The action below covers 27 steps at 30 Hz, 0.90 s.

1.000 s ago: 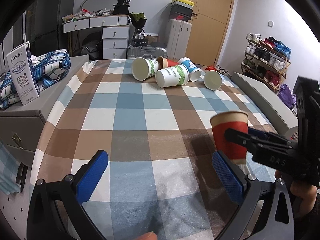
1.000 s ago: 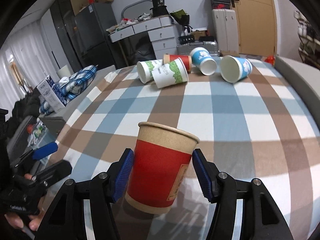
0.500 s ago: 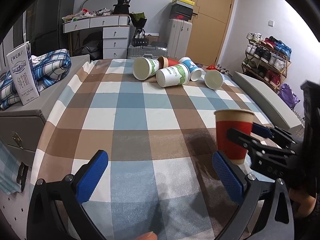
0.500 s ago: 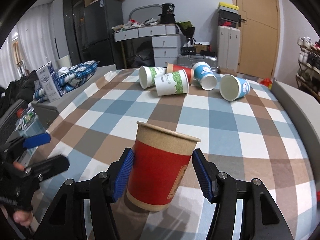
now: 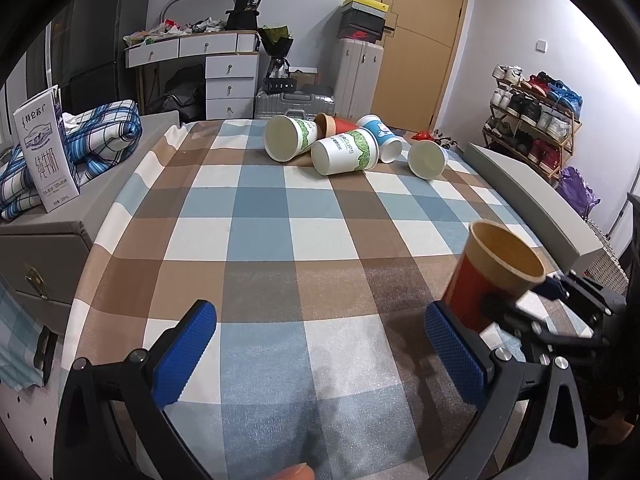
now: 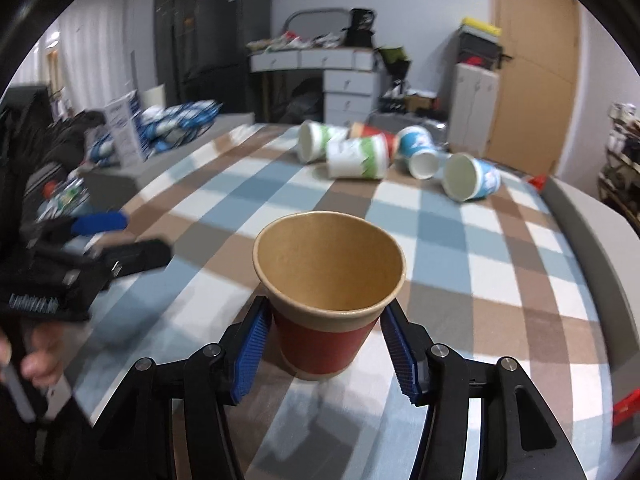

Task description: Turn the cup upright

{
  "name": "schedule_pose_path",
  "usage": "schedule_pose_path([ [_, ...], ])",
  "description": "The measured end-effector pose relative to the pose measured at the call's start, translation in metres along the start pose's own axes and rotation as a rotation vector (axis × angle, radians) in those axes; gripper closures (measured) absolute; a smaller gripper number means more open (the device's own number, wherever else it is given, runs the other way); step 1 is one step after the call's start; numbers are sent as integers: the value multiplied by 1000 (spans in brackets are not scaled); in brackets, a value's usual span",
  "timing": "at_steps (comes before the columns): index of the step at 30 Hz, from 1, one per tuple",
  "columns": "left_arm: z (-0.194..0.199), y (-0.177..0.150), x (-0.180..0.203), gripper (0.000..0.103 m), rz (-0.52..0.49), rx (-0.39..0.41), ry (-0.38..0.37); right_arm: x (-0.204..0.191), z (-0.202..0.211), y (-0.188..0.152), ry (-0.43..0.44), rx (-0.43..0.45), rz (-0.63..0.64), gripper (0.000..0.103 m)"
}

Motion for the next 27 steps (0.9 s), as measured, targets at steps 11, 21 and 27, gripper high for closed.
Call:
schedule_pose_path([
  [11, -1, -3, 0, 2, 0, -9, 4, -5, -29, 8, -42, -27, 14, 47],
  [21, 3, -2, 6, 2, -12, -1, -6, 4, -8, 3, 13, 16, -33, 22],
  [27, 10, 0, 16, 2, -31, 14, -28, 28, 42, 2, 25, 126, -94, 0],
])
Point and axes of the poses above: each gripper's, at about its wrist camera, not at the fingertips, and z roughly against the way its jaws point, x to its right, y to its top, the point moved 9 cm from there along -z, roughly the way its jaws point, and after that the axes turned 10 degrees about z, right-handed, at the moved point
